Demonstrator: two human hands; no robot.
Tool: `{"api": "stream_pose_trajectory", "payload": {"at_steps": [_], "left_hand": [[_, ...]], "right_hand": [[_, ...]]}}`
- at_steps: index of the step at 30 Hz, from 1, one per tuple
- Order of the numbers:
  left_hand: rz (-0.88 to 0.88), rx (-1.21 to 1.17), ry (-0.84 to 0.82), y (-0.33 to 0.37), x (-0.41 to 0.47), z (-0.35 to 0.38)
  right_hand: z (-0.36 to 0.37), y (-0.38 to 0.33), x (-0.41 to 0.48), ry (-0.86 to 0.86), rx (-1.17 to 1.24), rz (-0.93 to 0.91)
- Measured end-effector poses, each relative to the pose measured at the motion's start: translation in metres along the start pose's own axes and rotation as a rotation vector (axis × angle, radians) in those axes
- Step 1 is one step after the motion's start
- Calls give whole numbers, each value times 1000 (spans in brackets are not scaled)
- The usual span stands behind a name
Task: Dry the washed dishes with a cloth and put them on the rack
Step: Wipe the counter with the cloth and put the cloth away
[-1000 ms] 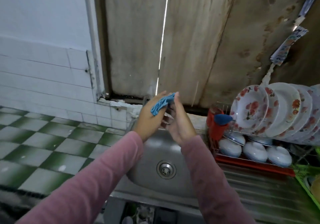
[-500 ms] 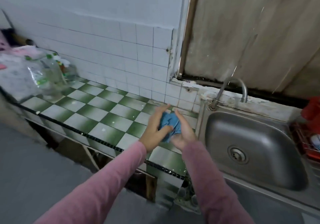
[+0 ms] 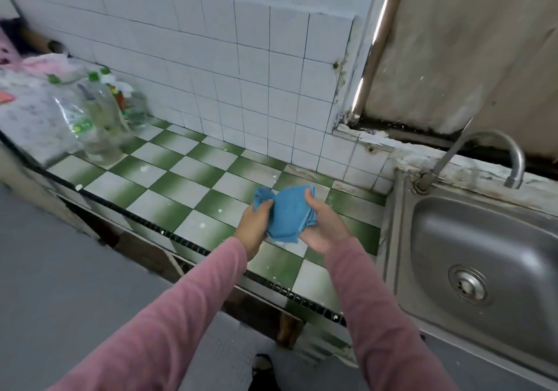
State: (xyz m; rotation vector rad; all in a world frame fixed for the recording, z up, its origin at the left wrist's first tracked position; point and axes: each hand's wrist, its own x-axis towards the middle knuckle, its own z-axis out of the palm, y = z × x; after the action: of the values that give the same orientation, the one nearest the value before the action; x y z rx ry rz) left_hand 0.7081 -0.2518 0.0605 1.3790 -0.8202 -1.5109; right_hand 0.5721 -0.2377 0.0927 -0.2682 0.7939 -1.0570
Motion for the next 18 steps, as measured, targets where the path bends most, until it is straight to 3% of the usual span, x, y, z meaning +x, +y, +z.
{"api": "stream_pose_trajectory", "payload": {"at_steps": [4, 7, 9, 12, 14, 18], "left_hand": [[-49, -211, 19, 16, 44, -16], [157, 55, 3, 26, 60, -10], [336, 244, -103, 26, 70, -9], [523, 640, -285, 16, 88, -19], [582, 920, -400, 5, 94, -30], [558, 1022, -519, 2, 110, -54]], "right_hand": [[-8, -13, 47, 59, 67, 12], [-1, -14, 78, 159, 73, 23], [6, -14, 94, 228, 50, 8], [20, -14, 107, 140, 30, 50], [25, -8, 110, 113, 0, 61], [26, 12, 117, 173, 27, 29]]}}
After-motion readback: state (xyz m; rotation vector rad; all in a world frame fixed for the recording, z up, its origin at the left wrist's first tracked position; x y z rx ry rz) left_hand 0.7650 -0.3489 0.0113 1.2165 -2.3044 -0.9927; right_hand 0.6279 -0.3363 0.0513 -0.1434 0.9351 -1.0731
